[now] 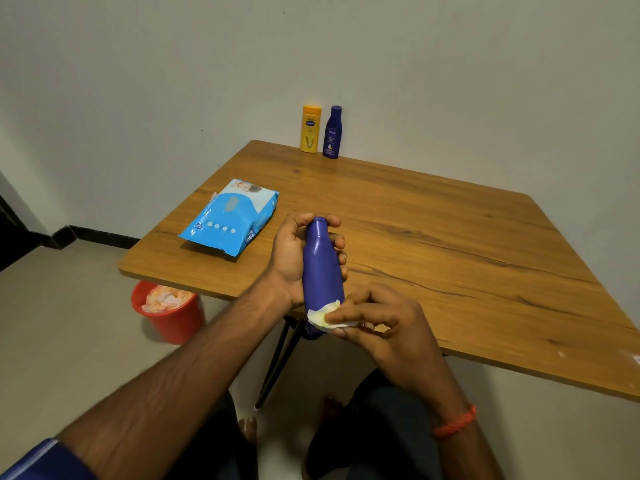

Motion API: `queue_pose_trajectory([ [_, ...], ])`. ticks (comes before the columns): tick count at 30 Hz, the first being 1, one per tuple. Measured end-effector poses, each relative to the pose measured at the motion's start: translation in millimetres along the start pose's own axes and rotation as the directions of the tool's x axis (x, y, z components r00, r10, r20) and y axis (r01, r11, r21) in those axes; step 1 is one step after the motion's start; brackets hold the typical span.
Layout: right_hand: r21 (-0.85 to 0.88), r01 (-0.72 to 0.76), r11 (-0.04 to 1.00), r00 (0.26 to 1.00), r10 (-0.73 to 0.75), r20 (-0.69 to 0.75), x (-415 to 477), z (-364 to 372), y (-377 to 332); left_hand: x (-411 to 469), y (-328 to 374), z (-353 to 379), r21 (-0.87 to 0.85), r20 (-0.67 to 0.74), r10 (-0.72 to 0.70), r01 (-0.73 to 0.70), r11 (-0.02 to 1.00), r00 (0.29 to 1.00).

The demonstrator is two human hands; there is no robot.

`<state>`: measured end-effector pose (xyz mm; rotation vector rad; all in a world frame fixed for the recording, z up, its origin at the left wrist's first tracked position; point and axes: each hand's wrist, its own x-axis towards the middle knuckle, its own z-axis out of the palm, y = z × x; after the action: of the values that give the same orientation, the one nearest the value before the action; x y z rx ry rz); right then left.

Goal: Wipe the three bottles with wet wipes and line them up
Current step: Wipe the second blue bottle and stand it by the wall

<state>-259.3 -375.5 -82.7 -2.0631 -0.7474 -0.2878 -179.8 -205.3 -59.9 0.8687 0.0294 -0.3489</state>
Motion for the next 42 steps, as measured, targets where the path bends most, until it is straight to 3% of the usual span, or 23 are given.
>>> queue_pose_trajectory([
  [3,-0.021,-0.077,0.997,0.997,0.077,-0.008,5,-8,5,2,-2,3,-0.052,-0.054,-0.006,0.003,0.999,0.999],
  [7,0.014,-0.127,0.992,0.983,0.128,-0.134,11,-1,2,4,-1,4,-0.101,-0.064,0.012,-0.018,0.995,0.998],
  [11,0.08,-0.055,0.995,0.994,0.062,-0.093,11,9,-13,6,1,4,-0.084,-0.106,0.069,-0.078,0.993,0.992],
  [14,0.072,-0.018,0.997,0.998,0.022,-0.06,13,7,-12,8,-3,2,0.023,-0.158,0.117,-0.114,0.993,0.981],
  [17,0.022,-0.083,0.996,0.987,0.085,-0.137,23,5,-4,6,-4,2,-0.011,-0.18,0.127,-0.131,0.991,0.975],
  [21,-0.009,-0.193,0.981,0.938,0.182,-0.295,41,-2,5,5,0,-3,-0.085,-0.103,0.078,-0.087,0.993,0.992],
  [25,0.041,-0.251,0.967,0.907,0.25,-0.34,54,-11,4,5,3,-4,-0.005,-0.083,0.111,-0.112,0.994,0.99],
  [28,0.028,-0.201,0.979,0.929,0.199,-0.31,49,-16,8,6,4,-6,0.024,-0.134,0.135,-0.133,0.991,0.982],
  [32,-0.028,-0.082,0.996,0.988,0.077,-0.136,24,-24,17,7,4,-11,0.031,-0.21,0.123,-0.12,0.992,0.97],
  [36,0.029,-0.089,0.996,0.995,0.09,-0.048,17,-34,23,2,-1,-7,0.089,-0.221,0.098,-0.08,0.993,0.97],
  [42,-0.144,-0.085,0.986,0.992,0.07,-0.106,63,-24,25,0,1,-4,0.12,-0.18,0.068,-0.047,0.992,0.981],
])
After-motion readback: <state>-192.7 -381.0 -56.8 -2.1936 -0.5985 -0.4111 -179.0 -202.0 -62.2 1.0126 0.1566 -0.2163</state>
